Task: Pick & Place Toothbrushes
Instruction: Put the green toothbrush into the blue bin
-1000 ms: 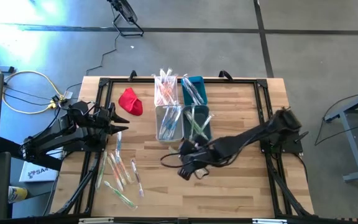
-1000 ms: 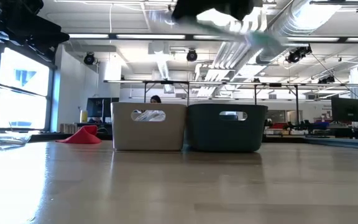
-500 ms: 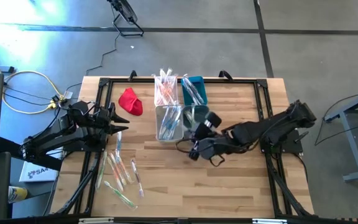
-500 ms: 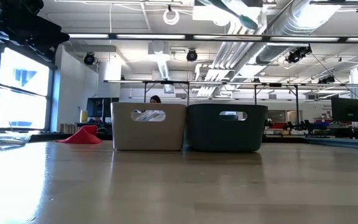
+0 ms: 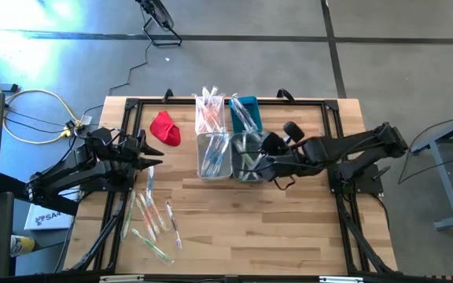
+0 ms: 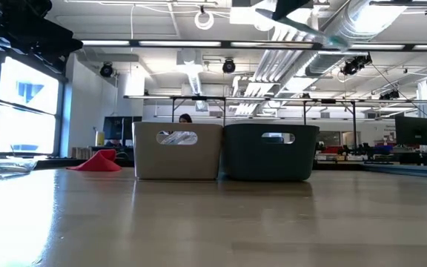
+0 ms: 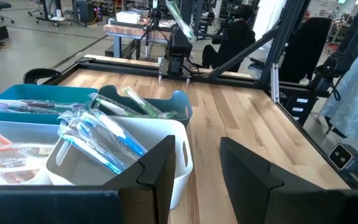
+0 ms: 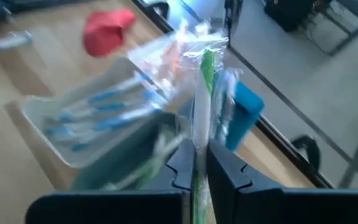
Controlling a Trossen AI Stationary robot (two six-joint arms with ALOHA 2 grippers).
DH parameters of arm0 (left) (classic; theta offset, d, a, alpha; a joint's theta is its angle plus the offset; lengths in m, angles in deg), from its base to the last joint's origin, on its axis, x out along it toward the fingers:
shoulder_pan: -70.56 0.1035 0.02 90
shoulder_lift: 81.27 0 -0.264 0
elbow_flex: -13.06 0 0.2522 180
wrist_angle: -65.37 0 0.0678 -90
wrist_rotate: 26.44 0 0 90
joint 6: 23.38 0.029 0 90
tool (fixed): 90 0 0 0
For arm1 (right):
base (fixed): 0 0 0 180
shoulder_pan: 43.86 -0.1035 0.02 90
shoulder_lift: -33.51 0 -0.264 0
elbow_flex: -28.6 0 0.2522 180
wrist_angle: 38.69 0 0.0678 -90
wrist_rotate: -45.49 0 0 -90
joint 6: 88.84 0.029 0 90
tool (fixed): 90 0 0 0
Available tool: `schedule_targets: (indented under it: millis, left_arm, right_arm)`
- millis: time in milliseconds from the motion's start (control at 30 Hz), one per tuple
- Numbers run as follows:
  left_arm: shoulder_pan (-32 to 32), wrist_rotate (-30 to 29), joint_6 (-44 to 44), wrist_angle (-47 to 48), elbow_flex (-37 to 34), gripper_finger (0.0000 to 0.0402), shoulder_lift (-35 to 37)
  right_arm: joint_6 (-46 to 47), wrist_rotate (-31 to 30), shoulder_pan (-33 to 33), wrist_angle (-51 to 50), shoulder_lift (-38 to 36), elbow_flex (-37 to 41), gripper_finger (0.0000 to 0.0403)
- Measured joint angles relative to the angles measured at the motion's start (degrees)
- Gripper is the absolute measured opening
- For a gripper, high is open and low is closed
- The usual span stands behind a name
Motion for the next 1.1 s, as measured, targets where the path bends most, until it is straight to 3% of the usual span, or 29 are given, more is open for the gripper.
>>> schedule_targets:
  millis: [200,400,567,767,900,1100]
  left_arm:
    - [0.0,-0.4,0.3,0.0,0.0,0.0124,0.0]
    - [0.0,-6.8,0.5,-0.1,0.0,0.0124,0.0]
    - [0.0,-14.6,0.5,-0.1,0.0,0.0124,0.0]
    - [0.0,-23.7,0.5,-0.1,0.0,0.0124,0.0]
    - [0.0,-25.8,0.5,-0.1,0.0,0.0124,0.0]
    - [0.0,-25.9,0.5,-0.5,0.0,0.0124,0.0]
  right_arm:
    - [3.0,0.2,2.0,-5.2,-4.8,3.2,0.0015]
    - [3.7,0.3,5.1,-2.2,-12.5,13.0,0.0015]
    - [-0.9,2.3,9.1,12.8,-19.8,25.0,0.0015]
    - [-13.0,15.4,16.3,44.8,-23.2,39.1,0.0015]
    - [-16.2,23.9,20.9,60.2,-20.4,44.1,0.0015]
    - [-16.5,29.5,23.8,66.7,-11.5,44.6,0.0015]
